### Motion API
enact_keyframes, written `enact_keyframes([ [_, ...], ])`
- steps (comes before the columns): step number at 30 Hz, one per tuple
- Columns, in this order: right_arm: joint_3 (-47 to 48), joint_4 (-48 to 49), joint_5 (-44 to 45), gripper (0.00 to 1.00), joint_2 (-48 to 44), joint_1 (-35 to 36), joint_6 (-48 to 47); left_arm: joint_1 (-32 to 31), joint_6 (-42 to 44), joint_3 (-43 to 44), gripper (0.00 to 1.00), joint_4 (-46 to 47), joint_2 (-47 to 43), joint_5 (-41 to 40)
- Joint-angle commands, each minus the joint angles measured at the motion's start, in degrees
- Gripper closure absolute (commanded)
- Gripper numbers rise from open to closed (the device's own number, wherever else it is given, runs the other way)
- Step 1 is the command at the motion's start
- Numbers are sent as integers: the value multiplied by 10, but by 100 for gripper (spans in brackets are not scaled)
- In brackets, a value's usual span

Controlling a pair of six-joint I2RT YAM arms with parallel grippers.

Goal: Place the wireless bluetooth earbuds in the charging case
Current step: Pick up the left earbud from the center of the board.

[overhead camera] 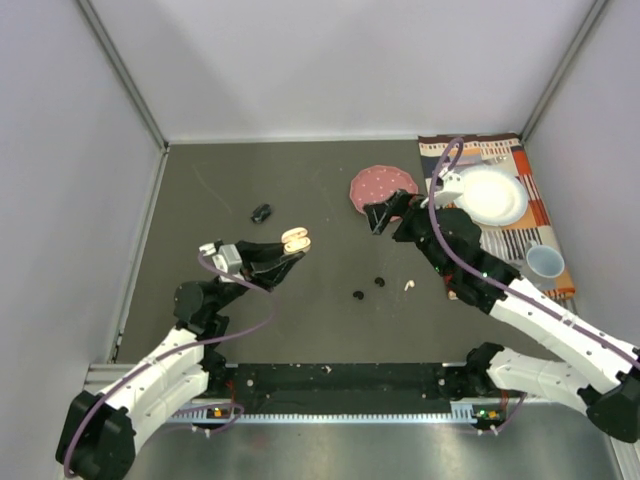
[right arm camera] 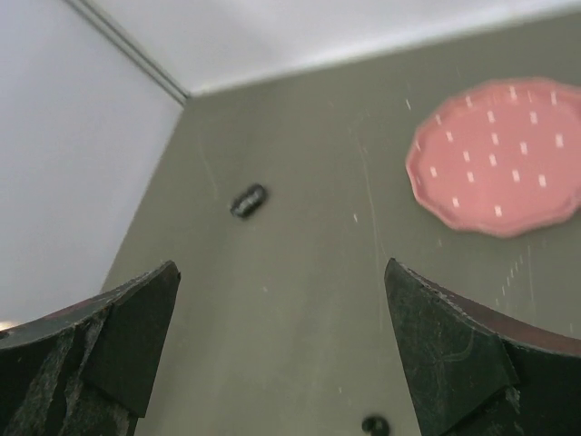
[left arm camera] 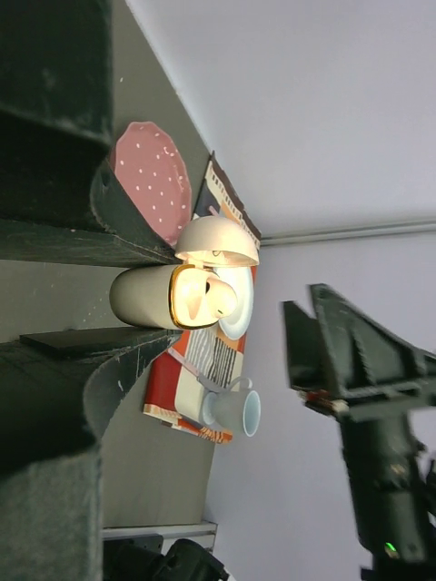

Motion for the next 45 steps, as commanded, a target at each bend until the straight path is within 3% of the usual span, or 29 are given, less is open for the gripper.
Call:
enact_keyframes([
  [1, -34, -81, -99, 5, -9, -61, 153, 0, -27, -1, 100, 74, -13, 16],
  [12, -18, -307, 13, 9, 41, -73, 254, 0, -45, 9, 100, 84, -20, 20],
  [21, -26, -399, 110, 8, 70, -73, 350, 0, -40, 5, 100, 72, -21, 11],
  [22, -26, -409, 111, 2, 72, -73, 365, 0, -39, 4, 100, 71, -23, 11],
  [28, -36, -426, 87, 1, 55, -91, 465, 0, -31, 2, 100, 53, -28, 3],
  [34, -10, -422, 43, 1, 52, -126, 391, 0, -23, 0, 100, 36, -38, -7],
  [37, -12, -438, 42, 1, 61, -131, 435, 0, -22, 0, 100, 32, -42, -8],
  [42, 6, -444, 1, 1, 99, -141, 433, 0, -19, 0, 100, 18, -50, -10],
  [45, 24, -463, -5, 8, 122, -143, 451, 0, -18, 0, 100, 13, -54, -15],
])
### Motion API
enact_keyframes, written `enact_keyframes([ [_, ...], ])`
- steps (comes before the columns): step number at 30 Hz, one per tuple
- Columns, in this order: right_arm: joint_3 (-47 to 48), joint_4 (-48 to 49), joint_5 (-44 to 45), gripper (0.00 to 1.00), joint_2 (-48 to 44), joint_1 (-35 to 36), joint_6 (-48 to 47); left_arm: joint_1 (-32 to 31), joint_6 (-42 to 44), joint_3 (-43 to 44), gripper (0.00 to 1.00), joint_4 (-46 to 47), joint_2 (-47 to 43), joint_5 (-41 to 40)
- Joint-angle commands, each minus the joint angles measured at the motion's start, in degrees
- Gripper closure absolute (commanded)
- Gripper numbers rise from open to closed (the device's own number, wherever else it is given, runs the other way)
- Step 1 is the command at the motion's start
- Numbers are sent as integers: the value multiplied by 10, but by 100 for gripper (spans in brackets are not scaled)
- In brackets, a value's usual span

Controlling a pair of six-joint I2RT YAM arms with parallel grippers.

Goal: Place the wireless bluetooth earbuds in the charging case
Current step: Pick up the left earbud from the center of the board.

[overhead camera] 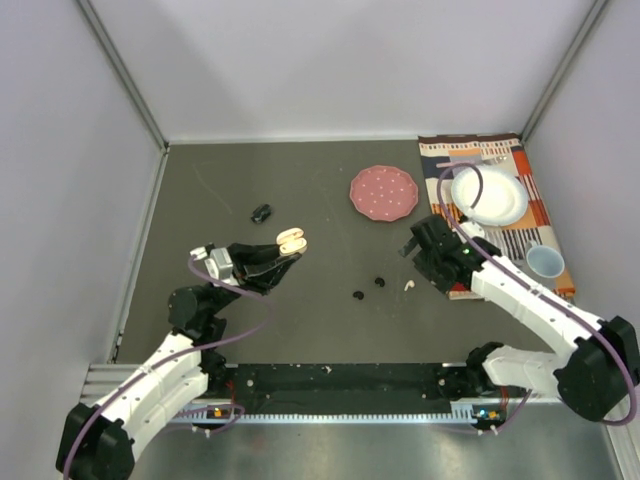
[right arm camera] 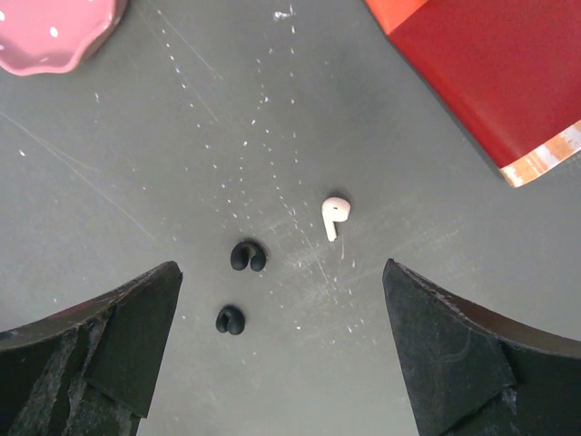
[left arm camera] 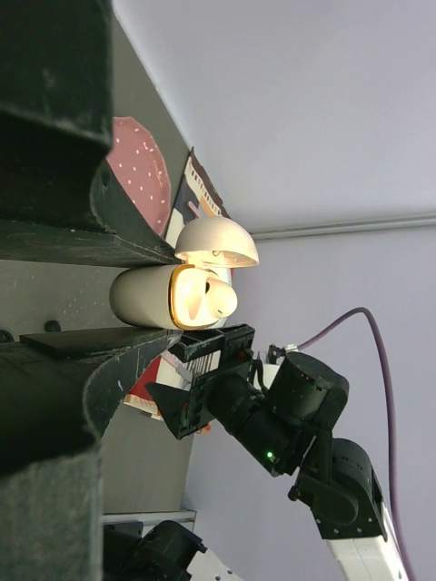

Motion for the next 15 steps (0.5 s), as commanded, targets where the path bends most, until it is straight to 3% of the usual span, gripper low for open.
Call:
enact_keyframes([
  [1, 52, -36, -21, 10, 38, -8, 25, 0, 8, 2, 100, 6, -12, -10],
  [2, 66, -43, -24, 17, 45, -8, 24, 0, 8, 2, 100, 4, -13, -11],
  [8, 94, -83, -42, 16, 103, -15, 29, 0, 9, 3, 100, -4, -11, -14],
  [10, 93, -83, -63, 21, 118, -26, 35, 0, 8, 4, 100, -5, -9, -14],
  [15, 88, -84, -72, 24, 143, -28, 45, 0, 9, 5, 100, -11, -13, -17],
])
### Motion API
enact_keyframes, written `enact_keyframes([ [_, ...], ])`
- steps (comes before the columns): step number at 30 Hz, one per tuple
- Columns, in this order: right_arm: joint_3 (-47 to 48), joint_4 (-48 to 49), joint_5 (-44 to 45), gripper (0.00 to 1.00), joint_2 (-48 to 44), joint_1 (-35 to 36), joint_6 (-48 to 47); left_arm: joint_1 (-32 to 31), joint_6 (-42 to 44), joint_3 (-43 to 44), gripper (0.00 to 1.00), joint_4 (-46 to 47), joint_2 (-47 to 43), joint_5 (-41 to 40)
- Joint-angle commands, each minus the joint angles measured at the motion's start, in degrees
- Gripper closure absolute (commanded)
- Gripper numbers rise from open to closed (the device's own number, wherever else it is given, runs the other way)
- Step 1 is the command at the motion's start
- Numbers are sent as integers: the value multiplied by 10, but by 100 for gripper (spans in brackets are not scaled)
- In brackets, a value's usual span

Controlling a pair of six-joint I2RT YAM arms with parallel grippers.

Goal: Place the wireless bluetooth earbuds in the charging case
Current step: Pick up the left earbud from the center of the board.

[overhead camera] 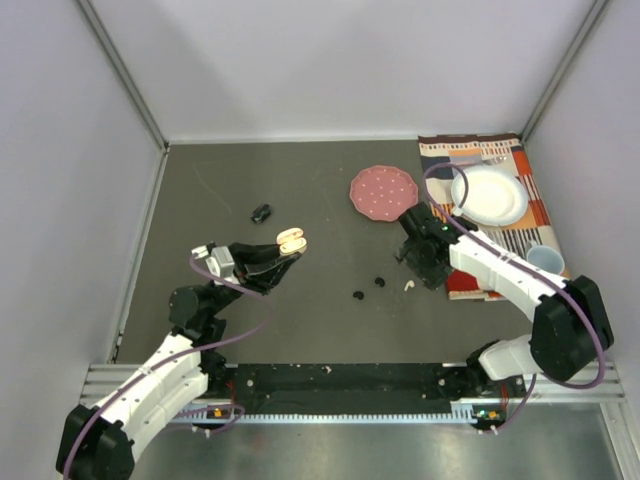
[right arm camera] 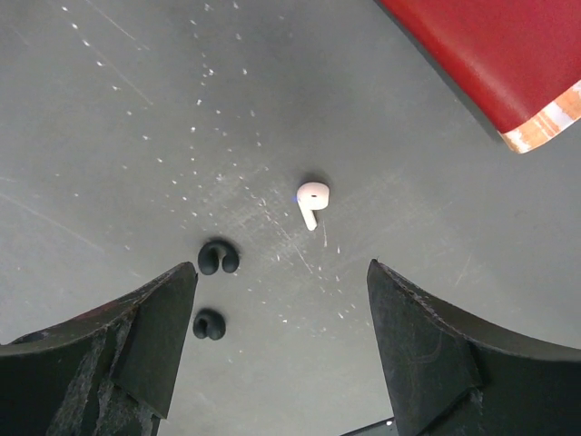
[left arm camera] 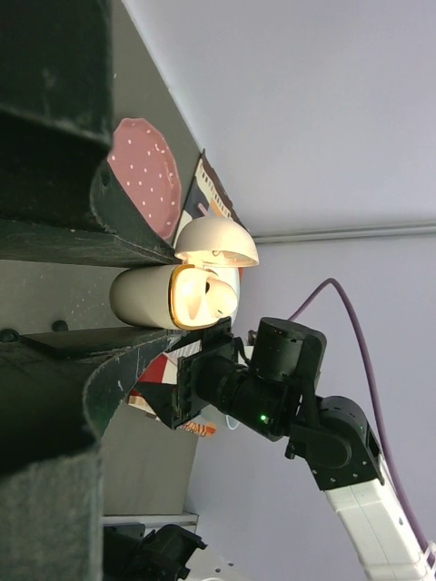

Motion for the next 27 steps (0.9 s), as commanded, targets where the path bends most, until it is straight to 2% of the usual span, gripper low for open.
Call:
enact_keyframes([
  [1, 13, -18, -6, 24, 10, -7, 20, 0, 7, 5, 100, 12, -6, -10],
  [3, 11, -19, -4, 25, 17, -9, 25, 0, 8, 5, 100, 11, -4, -11],
  [4, 9, -19, -8, 30, 21, -12, 26, 0, 8, 5, 100, 11, -3, -11],
  [11, 16, -12, -32, 31, 63, -35, 5, 0, 10, 9, 100, 8, 1, -11],
  [12, 16, -6, -34, 35, 68, -37, -1, 0, 10, 10, 100, 8, 1, -12],
  [20, 2, 27, -40, 36, 81, -40, -12, 0, 8, 15, 100, 7, 11, -11],
  [27, -6, 42, -41, 43, 105, -49, -19, 0, 3, 21, 100, 12, 22, -2],
])
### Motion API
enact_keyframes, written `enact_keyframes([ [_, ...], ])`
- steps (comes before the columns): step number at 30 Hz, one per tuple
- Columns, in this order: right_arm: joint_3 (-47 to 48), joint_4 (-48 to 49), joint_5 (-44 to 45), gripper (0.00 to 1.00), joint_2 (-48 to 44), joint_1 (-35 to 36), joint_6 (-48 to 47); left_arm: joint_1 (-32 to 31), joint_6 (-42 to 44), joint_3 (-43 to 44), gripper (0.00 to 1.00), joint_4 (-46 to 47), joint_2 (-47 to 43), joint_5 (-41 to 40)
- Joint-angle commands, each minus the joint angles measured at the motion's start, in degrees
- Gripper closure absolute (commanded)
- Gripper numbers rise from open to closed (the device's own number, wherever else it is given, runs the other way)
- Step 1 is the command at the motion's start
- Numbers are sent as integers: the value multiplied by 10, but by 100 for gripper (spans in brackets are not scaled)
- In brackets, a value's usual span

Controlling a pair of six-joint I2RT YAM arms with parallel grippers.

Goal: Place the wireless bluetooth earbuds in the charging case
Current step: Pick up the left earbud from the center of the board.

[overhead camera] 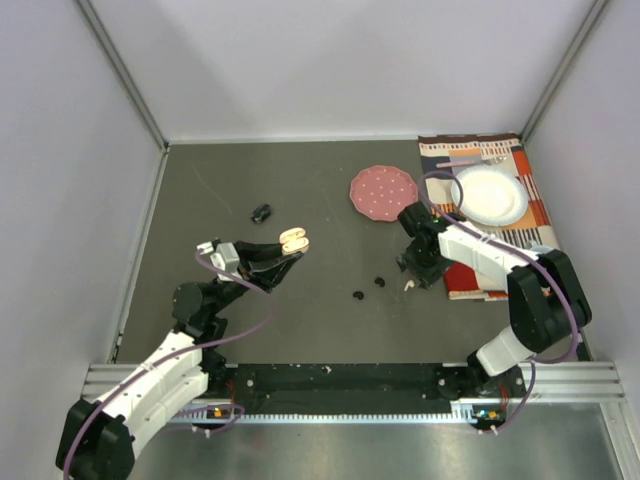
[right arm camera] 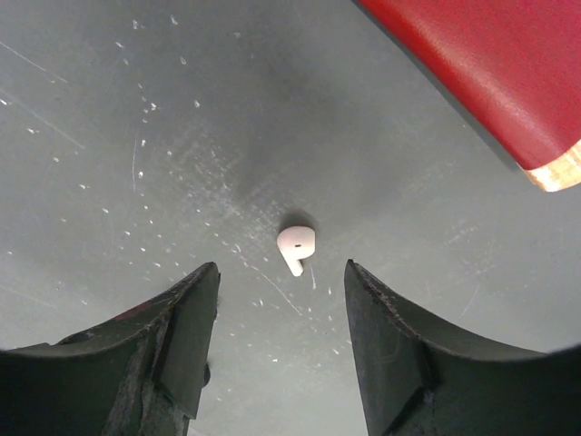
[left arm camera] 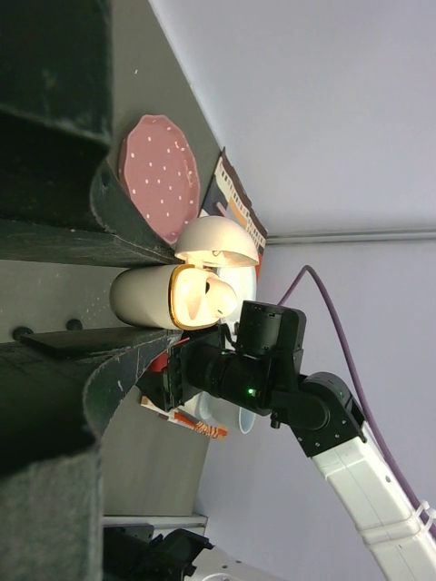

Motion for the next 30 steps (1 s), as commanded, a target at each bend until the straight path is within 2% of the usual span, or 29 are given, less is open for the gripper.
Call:
enact_keyframes([
  [1, -7, 18, 6, 43, 7, -7, -4, 0, 1, 22, 100, 25, 8, 2],
  [6, -12, 30, 5, 49, 13, -7, -2, 0, -2, 23, 100, 27, 12, 1],
  [16, -22, 51, -2, 49, 43, -7, -1, 0, -1, 17, 100, 24, 8, -3],
  [30, -32, 65, 5, 59, 58, -10, -1, 0, 1, 17, 100, 17, 5, -11],
])
